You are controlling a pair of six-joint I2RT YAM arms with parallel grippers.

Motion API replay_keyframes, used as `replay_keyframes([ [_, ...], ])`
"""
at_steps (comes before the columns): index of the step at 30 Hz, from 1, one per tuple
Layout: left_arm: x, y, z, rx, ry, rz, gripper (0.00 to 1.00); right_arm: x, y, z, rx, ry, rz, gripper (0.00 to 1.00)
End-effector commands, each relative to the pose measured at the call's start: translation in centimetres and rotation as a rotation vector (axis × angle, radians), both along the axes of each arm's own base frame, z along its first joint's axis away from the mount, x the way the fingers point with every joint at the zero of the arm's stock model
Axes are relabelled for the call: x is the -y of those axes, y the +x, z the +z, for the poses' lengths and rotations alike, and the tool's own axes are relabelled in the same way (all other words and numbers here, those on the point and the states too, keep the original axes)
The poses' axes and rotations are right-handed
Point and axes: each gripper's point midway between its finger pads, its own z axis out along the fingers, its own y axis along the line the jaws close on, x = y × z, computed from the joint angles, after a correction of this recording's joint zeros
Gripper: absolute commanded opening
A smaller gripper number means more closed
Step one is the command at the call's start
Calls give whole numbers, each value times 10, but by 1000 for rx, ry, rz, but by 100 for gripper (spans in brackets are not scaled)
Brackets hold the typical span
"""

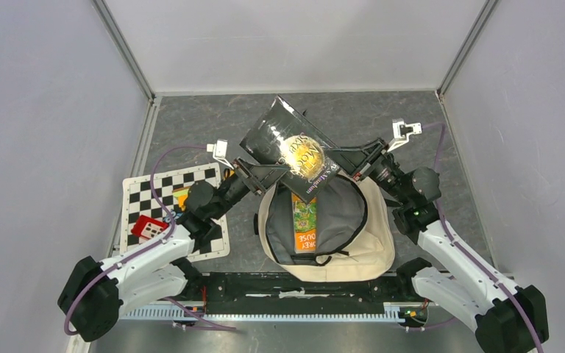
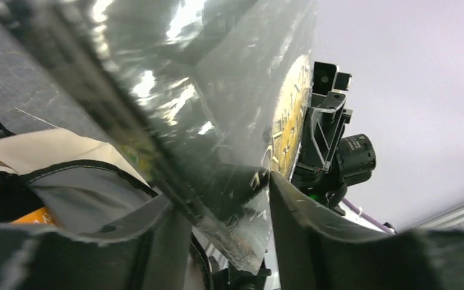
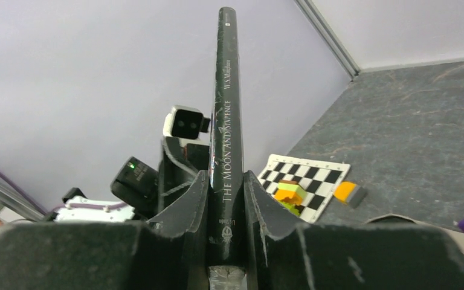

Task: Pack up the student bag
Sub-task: Pick up the book from the center of the board.

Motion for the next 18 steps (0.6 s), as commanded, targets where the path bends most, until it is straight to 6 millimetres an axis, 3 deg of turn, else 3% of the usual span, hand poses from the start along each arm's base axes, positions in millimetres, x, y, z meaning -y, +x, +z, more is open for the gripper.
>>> replay_keyframes([
  [1, -8, -2, 28, 55, -128, 17, 43, 11, -11, 43, 131, 109, -32, 0],
  [5, -10, -5, 29, 65, -135, 14, 11, 6, -2, 22, 100, 25, -39, 0],
  [7, -11, -7, 29, 71, -127, 14, 2, 5, 5, 4, 73, -64, -65, 22],
  [12, -17, -10, 16, 56, -34, 39, 2, 20, 22, -45, 21, -383, -183, 79],
  [13, -20, -10, 10, 39, 10, 57, 2, 26, 22, -53, 7, -448, -205, 86],
  [15, -30, -8, -4, -3, 104, 108, 2, 40, 23, -72, -48, -559, -255, 96],
  [18, -51, -10, -23, -62, 229, 185, 2, 66, 18, -109, -160, -730, -313, 98],
])
